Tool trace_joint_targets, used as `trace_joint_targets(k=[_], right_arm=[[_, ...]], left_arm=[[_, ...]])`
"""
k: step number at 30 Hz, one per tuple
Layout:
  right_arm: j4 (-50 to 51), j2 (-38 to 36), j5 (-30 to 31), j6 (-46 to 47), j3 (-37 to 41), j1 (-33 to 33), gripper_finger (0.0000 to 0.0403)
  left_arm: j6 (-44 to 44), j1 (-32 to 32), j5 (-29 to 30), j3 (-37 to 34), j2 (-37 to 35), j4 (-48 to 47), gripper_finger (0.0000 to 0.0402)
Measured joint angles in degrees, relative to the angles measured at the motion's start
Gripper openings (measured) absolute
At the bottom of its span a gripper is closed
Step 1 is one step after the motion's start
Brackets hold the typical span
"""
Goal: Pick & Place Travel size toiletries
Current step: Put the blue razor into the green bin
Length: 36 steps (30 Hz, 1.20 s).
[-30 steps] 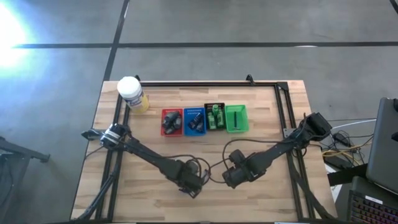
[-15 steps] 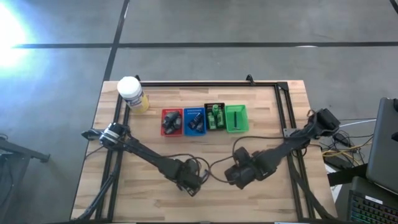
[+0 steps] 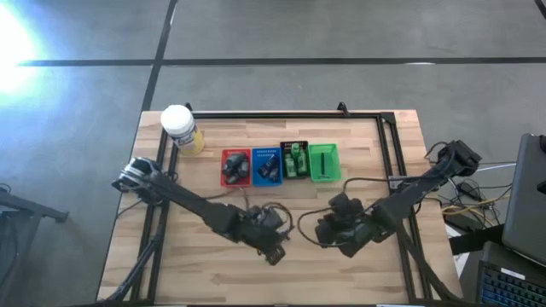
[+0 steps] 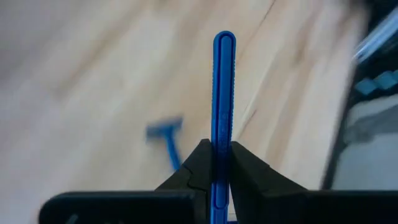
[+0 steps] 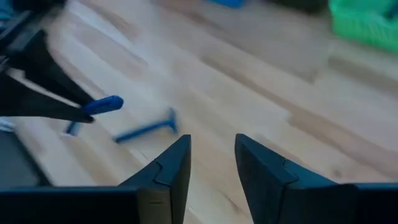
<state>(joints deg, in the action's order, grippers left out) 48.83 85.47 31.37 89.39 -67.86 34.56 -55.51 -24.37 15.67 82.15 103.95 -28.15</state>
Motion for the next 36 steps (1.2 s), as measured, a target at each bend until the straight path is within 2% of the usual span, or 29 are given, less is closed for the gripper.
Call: trace_joint_targets(k=[2,5,10,15,19,26,31,36], right_arm=[[-3.3,-2.0,3.9,-2.6,1.1,1.0,0.0111],[-13.5,-5.4,9.0,-11.0,3.0,2.2,0.0099],[-32.9,-9.8,18.2,-31.3,6.8,4.8,0.0087],[-46.2,-12.4,17.4,-43.1,9.0,5.2,0.0107],[-48.7,-12.2,16.5,-46.6,9.6,4.4,0.015],[-48.7,-12.2,16.3,-49.3,8.3,3.2,0.0222],[-48.6,-12.2,14.1,-52.4,6.6,3.1,0.0248],[-48.7,-12.2,11.2,-52.2,6.1,1.7,0.0255]], left_arm=[[5.3,0.3,3.0,-0.1,-2.8,3.7,0.0033],[15.0,0.6,4.1,-1.8,-6.6,14.8,0.0033],[19.9,2.3,4.0,-5.2,-12.3,26.0,0.0033],[22.3,3.1,1.7,-9.8,-14.7,38.0,0.0033],[22.4,3.5,0.7,-11.4,-14.7,44.4,0.0033],[22.6,3.9,-1.4,-11.5,-13.5,46.2,0.0033],[22.6,4.8,-1.8,-11.5,-12.7,47.8,0.0033],[22.6,6.0,-3.3,-11.4,-12.4,49.3,0.0033]])
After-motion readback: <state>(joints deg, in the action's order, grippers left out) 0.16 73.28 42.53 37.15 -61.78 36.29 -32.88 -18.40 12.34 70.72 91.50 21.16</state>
